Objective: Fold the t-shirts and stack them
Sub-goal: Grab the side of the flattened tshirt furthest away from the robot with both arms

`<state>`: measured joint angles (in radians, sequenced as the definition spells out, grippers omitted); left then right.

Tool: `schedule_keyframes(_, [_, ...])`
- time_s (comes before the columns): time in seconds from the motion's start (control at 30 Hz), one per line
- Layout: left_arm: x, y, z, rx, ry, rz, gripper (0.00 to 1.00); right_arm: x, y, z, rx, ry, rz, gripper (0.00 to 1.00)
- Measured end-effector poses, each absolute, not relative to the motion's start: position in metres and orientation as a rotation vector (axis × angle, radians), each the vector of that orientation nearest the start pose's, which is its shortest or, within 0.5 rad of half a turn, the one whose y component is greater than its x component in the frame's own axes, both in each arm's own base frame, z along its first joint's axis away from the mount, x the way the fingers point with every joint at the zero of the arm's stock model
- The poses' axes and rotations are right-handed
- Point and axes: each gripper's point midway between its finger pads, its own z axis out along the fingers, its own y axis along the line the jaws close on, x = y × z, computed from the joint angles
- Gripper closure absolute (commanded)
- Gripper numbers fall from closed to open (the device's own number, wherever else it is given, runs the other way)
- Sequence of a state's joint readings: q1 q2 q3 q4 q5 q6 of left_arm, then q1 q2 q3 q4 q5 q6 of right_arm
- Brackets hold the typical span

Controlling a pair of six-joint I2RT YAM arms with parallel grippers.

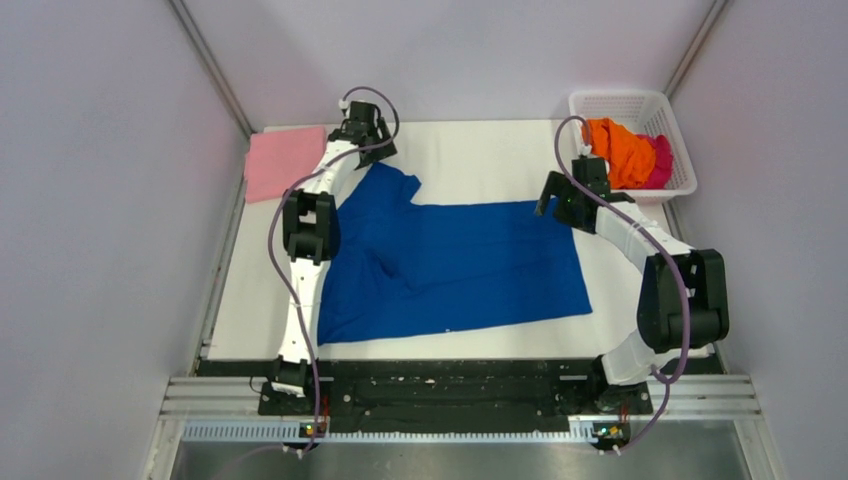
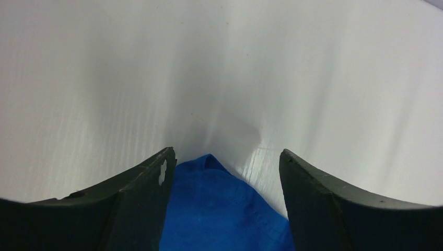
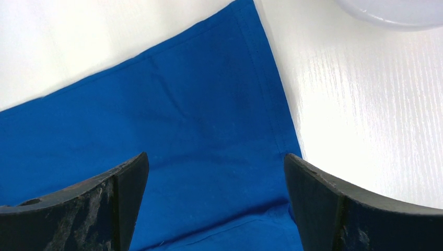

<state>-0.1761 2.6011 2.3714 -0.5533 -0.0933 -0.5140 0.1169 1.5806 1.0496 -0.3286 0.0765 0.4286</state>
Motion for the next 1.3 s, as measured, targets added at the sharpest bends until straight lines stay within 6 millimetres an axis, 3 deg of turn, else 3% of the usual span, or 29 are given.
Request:
schedule_keyframes(0.17, [0.629, -0.118, 0.046, -0.467, 2.369, -0.226, 0.44, 0.396, 0.052, 0.091, 0.408, 2.4, 0.171, 0.02])
schedule_keyframes(0.6, [0.595, -0.108, 0.034, -0.398, 2.501, -0.027, 0.72, 0.401, 0.055, 0.094, 0.401, 2.38, 0.195, 0.02])
schedule_keyframes(0.77, [0.59, -0.114, 0.033, -0.32, 2.516, 0.02, 1.0, 0.401, 0.054, 0.094, 0.404, 2.375, 0.187, 0.02])
schedule_keyframes(1.03, [0.586, -0.116, 0.035, -0.249, 2.529, 0.023, 1.0, 0.404, 0.046, 0.089, 0.424, 2.382, 0.136, 0.02])
schedule_keyframes(1.2, [0.557, -0.114, 0.04, -0.235, 2.57, 0.002, 1.0, 0.418, 0.042, 0.083, 0.429, 2.397, 0.096, 0.06])
schedule_keyframes(1.3, [0.54, -0.116, 0.058, -0.228, 2.556, -0.049, 1.0, 0.434, 0.042, 0.083, 0.418, 2.403, 0.079, 0.08])
